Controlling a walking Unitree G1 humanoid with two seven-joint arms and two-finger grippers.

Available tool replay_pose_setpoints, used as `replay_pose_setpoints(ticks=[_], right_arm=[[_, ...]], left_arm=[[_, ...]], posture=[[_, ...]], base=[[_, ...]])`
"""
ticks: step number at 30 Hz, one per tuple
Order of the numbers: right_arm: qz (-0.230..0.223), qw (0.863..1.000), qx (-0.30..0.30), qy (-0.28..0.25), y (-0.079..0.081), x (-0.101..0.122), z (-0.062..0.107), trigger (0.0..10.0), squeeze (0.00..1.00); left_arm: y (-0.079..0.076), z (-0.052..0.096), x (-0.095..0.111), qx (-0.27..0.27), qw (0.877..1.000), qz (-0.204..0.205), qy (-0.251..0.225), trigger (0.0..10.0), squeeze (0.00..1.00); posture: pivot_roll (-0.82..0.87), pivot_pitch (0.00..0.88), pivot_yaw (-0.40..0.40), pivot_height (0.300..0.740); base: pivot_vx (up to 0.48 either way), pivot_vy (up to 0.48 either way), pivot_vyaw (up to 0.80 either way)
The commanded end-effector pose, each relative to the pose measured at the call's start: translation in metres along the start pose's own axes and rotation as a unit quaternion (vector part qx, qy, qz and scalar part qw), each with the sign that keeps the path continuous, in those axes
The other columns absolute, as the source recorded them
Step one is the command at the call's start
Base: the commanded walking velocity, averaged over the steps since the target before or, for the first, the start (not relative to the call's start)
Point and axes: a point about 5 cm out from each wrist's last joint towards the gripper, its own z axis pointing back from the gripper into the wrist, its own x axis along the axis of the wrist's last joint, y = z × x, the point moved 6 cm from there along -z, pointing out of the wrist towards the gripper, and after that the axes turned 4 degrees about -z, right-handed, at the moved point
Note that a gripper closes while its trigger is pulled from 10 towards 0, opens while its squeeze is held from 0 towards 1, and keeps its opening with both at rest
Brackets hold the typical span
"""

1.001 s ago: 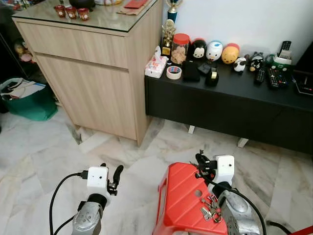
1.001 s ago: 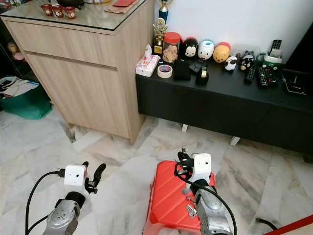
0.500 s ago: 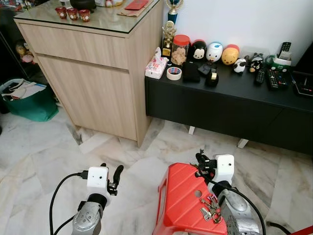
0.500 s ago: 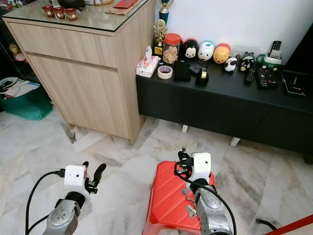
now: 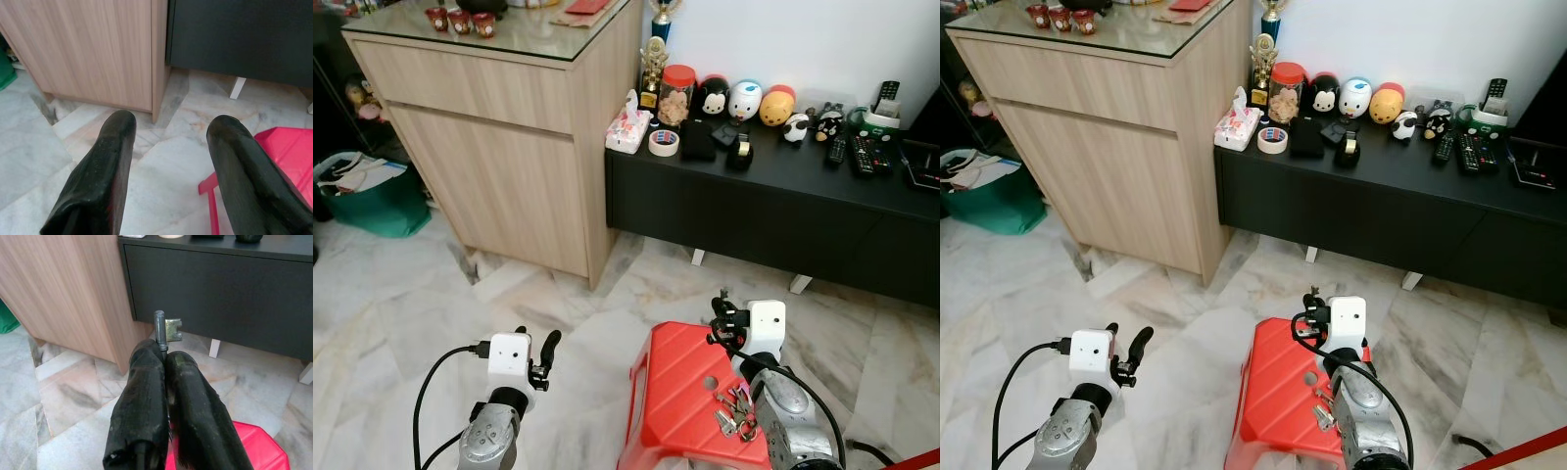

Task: Hang keys on a hook

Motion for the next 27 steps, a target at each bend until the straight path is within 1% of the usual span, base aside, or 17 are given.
replay_pose_setpoints(ticks=[1,12,27], right_arm=[[-0.01,1.0,-0.013,0.012,-0.0062,-0.0066,0.002,10.0,0.0],[-0.013,1.0,-0.014,0.014,-0.0041,-0.0049,-0.0011,10.0,0.0],[-0.016,1.0,-0.024,0.01,-0.0085,0.0005,-0.0051,10.0,0.0]], left_arm=[[-0.0002,0.0026,-0.0046,0.0,1.0,0.005,0.006,10.0,0.0],[-0.0004,0.0024,-0.0049,0.0,1.0,0.005,0.006,10.0,0.0],[-0.0008,0.0021,-0.006,-0.001,1.0,0.007,0.007,10.0,0.0]], posture=[[0.06,0.056,-0.055,0.74],[0.06,0.052,-0.053,0.74],[0.07,0.043,-0.055,0.74]], base=[[-0.292,0.0,0.0],[-0.295,0.0,0.0],[-0.296,0.0,0.0]])
